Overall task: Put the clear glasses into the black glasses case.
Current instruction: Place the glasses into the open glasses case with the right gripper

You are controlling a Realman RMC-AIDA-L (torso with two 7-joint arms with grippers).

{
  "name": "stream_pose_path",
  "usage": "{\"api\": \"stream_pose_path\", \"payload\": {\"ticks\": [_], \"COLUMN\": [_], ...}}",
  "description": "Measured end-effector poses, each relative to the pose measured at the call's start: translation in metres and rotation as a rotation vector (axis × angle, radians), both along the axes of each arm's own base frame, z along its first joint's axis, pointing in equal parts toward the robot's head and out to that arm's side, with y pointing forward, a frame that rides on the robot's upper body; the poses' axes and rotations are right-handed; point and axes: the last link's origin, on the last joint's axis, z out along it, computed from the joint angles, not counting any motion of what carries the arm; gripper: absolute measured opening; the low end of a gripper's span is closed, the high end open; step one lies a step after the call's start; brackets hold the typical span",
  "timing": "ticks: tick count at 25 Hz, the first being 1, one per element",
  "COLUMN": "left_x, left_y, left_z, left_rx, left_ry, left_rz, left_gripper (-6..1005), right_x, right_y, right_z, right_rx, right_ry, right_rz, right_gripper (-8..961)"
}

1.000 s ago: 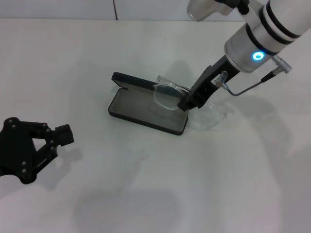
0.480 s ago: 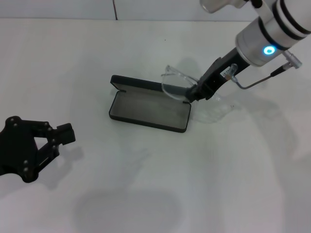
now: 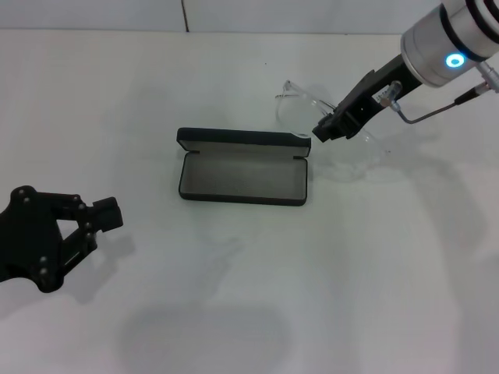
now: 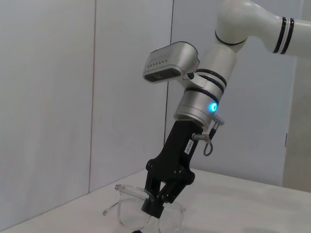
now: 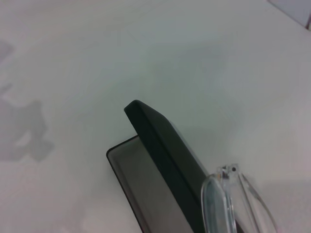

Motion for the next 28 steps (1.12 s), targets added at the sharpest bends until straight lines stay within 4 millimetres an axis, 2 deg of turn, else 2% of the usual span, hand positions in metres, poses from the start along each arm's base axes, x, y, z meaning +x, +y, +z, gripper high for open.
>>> {"api": "stream_pose_path", "payload": {"ticks": [8, 13, 22, 28], "left_x": [0.000, 0.000, 0.001, 0.001], "left_y": [0.000, 0.000, 0.003, 0.003], "left_z": [0.000, 0.000, 0.002, 0.001], "left_rx": [0.001, 0.003, 0.001, -0.002], "left_ry": [0.000, 0.002, 0.007, 0.007], "left_rz": [-0.002, -0.005, -0.010, -0.011], "left_gripper": [73, 73, 73, 72], "right_x": [-0.016, -0.030, -0.042, -0.045], "right_y": [-0.012, -0.016, -0.012, -0.017], "right_z": [0.018, 0.018, -0.026, -0.043], "right_rx": [-0.019, -0.055, -0.108, -0.127], "right_ry": [0.040, 0.060, 0.005, -0.005], "right_rz": [0.047, 0.069, 0.117, 0.188], "right_gripper": [118, 119, 119, 119]}}
